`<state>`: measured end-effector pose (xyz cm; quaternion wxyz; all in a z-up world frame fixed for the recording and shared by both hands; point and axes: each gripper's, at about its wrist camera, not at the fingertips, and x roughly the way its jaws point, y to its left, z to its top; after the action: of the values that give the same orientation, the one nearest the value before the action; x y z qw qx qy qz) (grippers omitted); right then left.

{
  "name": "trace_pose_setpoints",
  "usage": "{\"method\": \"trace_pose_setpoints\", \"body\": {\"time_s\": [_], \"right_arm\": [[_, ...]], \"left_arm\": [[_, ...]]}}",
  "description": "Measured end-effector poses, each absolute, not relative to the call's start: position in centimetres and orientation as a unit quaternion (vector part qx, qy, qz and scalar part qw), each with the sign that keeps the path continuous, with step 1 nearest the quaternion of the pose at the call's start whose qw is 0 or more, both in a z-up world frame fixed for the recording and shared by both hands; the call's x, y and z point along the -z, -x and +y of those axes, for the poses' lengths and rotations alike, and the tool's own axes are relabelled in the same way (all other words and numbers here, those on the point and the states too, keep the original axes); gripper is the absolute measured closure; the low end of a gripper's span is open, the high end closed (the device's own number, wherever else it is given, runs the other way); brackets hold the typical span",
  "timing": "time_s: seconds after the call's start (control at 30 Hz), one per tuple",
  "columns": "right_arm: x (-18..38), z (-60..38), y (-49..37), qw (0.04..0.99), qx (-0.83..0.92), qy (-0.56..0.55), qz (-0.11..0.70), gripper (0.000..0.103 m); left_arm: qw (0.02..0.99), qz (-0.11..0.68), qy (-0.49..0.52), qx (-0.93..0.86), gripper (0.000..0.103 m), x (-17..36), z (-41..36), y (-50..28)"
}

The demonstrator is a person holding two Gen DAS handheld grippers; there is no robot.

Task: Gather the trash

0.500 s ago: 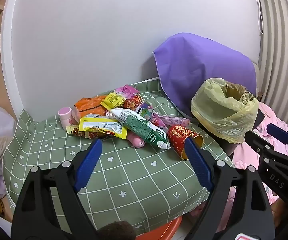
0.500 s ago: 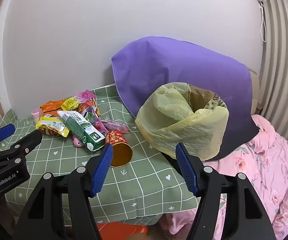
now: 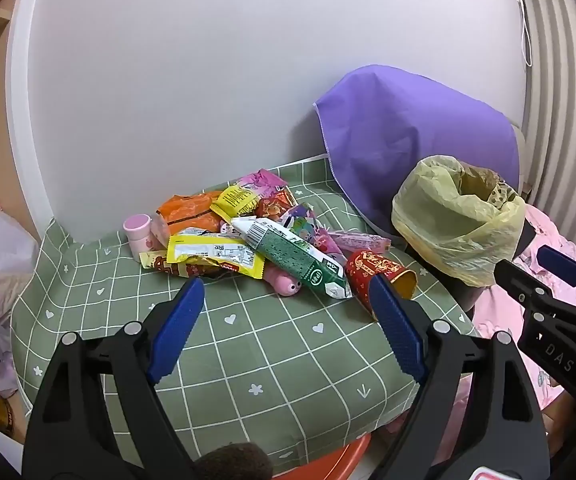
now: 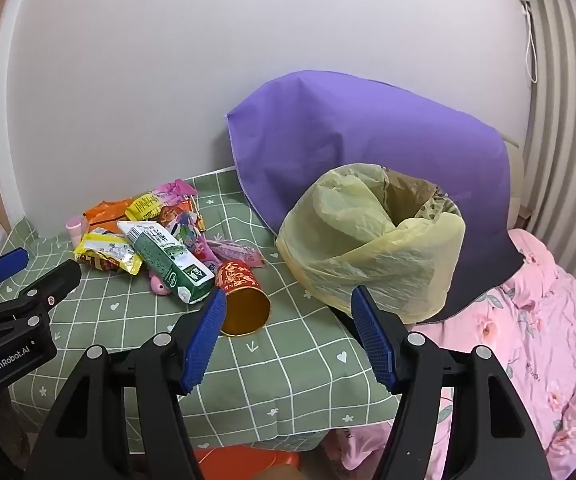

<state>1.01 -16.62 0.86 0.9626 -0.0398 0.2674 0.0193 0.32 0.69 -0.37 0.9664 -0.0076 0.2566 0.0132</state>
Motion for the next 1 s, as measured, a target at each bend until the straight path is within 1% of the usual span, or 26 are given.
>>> {"method": "trace_pose_setpoints", "body": {"time_s": [1.0], "right_arm": [[-1.30,-17.04,-0.92,0.963,-0.019,0.030,0.266,0.041]], "left_arm": [[0.966,0.257,0.006,-0.006,0.023,0.35,0.50,-0.19]]}}
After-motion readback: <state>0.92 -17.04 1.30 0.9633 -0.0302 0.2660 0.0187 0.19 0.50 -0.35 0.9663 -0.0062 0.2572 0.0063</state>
